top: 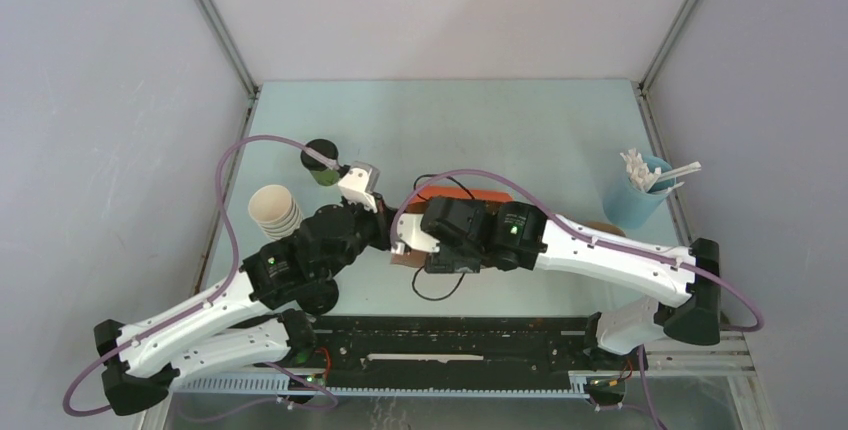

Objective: Pack the takeout coffee

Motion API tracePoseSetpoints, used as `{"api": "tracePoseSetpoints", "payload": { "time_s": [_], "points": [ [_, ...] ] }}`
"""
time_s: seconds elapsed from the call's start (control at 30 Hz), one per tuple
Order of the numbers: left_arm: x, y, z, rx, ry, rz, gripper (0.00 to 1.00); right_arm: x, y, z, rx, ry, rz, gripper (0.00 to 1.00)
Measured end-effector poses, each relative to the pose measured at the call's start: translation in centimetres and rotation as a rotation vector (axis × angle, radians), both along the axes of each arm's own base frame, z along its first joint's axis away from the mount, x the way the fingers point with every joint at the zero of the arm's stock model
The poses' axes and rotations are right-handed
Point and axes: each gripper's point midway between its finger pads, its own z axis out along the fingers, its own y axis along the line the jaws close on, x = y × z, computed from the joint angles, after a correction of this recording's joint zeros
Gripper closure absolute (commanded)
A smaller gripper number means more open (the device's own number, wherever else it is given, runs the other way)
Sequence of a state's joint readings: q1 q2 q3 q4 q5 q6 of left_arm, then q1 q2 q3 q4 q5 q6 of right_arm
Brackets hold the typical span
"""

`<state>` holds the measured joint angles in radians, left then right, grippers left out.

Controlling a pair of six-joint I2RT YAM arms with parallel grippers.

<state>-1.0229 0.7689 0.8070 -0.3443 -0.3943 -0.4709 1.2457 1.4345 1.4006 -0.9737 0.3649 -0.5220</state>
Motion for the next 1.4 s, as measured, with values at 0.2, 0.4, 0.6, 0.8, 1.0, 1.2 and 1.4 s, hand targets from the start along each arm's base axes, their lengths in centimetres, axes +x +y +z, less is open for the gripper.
{"api": "tracePoseSetpoints", "payload": {
  "time_s": [0.2,0.4,0.6,0.8,1.0,1.2,1.4],
  "points": [
    [-0.1,0.0,-0.5,-0.003,-0.001,-0.003,1.0,2.1,-0.3,-0.7,-0.004,-0.065,0.011,0.46],
    [-0.3,0.4,-0.4,-0.017,-0.011,0.001,1.0,1.1,0.5,-1.7,0.013,-0.031,0.062,0.47],
    [-0.2,0.9,0.1,-0.025,-0.029,0.013,1.0,-0.2,-0.1,-4.3,-0.023,0.005,0.089,0.46],
    [-0.2,0.9,0.0,-0.018,-0.027,0.015,1.0,2.1,0.0,-3.7,0.019,-0.043,0.042,0.45],
    [-0.2,0.8,0.0,-0.018,-0.027,0.013,1.0,3.8,-1.4,-3.6,-0.01,-0.094,0.022,0.45],
    [-0.3,0.6,-0.2,-0.009,-0.025,0.003,1.0,5.0,-2.0,-3.9,-0.006,-0.113,-0.013,0.45],
    [-0.2,0.2,-0.7,0.013,-0.023,-0.012,1.0,5.0,-3.4,-5.6,0.002,-0.097,-0.011,0.44]
  ]
}}
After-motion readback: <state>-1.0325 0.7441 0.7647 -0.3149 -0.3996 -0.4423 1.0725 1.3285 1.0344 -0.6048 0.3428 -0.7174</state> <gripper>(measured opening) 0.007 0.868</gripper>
